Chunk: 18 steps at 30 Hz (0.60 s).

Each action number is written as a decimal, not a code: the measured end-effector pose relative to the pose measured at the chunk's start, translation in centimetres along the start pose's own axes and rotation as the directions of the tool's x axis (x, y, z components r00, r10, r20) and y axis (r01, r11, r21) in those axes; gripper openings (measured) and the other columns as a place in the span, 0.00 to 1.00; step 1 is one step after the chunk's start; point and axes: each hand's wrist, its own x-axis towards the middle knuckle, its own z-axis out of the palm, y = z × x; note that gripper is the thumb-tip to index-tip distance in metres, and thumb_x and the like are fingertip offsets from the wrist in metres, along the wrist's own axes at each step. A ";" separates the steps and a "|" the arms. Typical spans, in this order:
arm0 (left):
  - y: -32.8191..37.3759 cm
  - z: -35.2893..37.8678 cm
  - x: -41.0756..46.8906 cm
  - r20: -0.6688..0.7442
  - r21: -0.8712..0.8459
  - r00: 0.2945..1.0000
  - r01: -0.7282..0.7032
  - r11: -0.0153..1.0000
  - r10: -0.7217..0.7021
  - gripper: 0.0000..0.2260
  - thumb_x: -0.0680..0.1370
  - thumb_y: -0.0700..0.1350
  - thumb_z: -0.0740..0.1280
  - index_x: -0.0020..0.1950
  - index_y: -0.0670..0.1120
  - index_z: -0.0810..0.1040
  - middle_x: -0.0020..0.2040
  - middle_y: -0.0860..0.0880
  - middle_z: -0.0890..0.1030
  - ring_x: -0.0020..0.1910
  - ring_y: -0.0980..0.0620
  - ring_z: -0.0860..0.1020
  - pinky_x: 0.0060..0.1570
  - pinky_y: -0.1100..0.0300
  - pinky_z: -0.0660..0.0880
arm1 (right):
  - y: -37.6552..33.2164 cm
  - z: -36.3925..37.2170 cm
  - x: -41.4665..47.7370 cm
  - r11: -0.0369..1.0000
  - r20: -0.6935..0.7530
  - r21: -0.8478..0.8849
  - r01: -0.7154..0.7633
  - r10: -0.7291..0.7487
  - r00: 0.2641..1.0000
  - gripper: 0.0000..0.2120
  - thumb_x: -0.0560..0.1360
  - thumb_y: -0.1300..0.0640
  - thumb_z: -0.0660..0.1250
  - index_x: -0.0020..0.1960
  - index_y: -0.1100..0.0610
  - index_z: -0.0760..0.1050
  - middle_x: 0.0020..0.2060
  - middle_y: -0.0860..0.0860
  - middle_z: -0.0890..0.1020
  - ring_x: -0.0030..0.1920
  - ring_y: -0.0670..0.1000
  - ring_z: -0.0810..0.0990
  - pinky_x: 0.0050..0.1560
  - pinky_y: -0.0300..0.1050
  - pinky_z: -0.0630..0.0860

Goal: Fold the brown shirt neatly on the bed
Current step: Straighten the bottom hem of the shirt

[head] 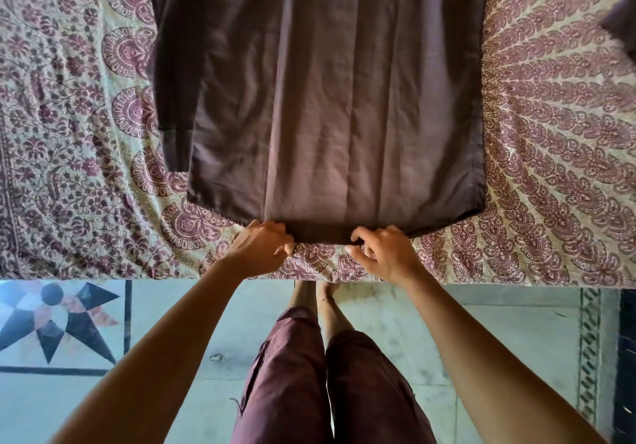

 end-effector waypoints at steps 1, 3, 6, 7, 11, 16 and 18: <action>0.0 0.0 -0.1 -0.013 0.002 1.000 0.009 1.000 -0.009 0.16 0.69 0.48 0.54 0.46 0.51 0.81 0.45 0.48 0.81 0.45 0.45 0.80 0.47 0.55 0.73 | 0.1 0.0 0.0 1.000 -0.034 -0.013 0.009 -0.010 0.999 0.17 0.73 0.44 0.56 0.37 0.54 0.76 0.24 0.49 0.77 0.28 0.52 0.78 0.35 0.43 0.71; 0.1 -0.3 0.1 -0.159 -0.104 0.980 0.104 0.989 -0.120 0.15 0.70 0.46 0.56 0.45 0.49 0.82 0.44 0.46 0.83 0.40 0.42 0.81 0.40 0.56 0.74 | 0.5 -0.2 0.1 0.999 -0.172 -0.045 -0.026 0.018 0.985 0.14 0.73 0.49 0.58 0.33 0.55 0.74 0.25 0.49 0.77 0.28 0.54 0.77 0.31 0.43 0.71; 0.1 -1.3 1.6 -0.453 -0.201 0.832 0.255 0.946 -0.320 0.12 0.72 0.44 0.57 0.46 0.47 0.80 0.44 0.43 0.80 0.40 0.41 0.78 0.38 0.55 0.72 | 2.0 -1.2 0.5 0.955 -0.448 -0.056 -0.290 0.236 0.862 0.07 0.72 0.55 0.61 0.42 0.55 0.76 0.37 0.53 0.78 0.38 0.58 0.77 0.37 0.49 0.73; -0.2 -1.5 2.2 -0.503 -0.201 0.780 0.314 0.928 -0.372 0.12 0.72 0.43 0.58 0.50 0.47 0.79 0.47 0.42 0.78 0.44 0.41 0.76 0.42 0.52 0.71 | 2.7 -1.8 0.7 0.907 -0.532 -0.025 -0.420 0.344 0.774 0.06 0.71 0.57 0.62 0.46 0.56 0.76 0.41 0.56 0.78 0.41 0.59 0.76 0.40 0.51 0.71; -1.1 -1.1 3.6 -0.423 -0.222 0.721 0.505 0.834 -0.549 0.21 0.74 0.43 0.64 0.67 0.49 0.70 0.68 0.41 0.67 0.65 0.39 0.65 0.61 0.43 0.63 | 5.3 -4.4 0.8 0.548 -0.555 0.194 -0.814 0.745 0.370 0.17 0.73 0.54 0.65 0.59 0.59 0.70 0.56 0.62 0.73 0.55 0.63 0.73 0.49 0.54 0.70; -0.8 0.3 3.8 -0.467 -0.247 0.690 0.500 0.830 -0.554 0.23 0.74 0.42 0.63 0.69 0.49 0.68 0.72 0.41 0.64 0.69 0.39 0.63 0.65 0.43 0.59 | 7.9 -5.6 0.2 0.339 -0.363 0.397 -0.853 0.912 0.194 0.18 0.76 0.52 0.63 0.61 0.62 0.68 0.59 0.62 0.74 0.56 0.62 0.75 0.46 0.50 0.70; -0.8 0.4 3.8 -0.471 -0.248 0.689 0.497 0.832 -0.551 0.23 0.74 0.42 0.63 0.69 0.49 0.68 0.72 0.42 0.64 0.69 0.39 0.63 0.65 0.43 0.59 | 8.5 -5.9 -0.1 0.316 -0.318 0.490 -0.813 0.933 0.170 0.15 0.76 0.55 0.64 0.59 0.63 0.71 0.57 0.61 0.77 0.55 0.59 0.77 0.41 0.43 0.65</action>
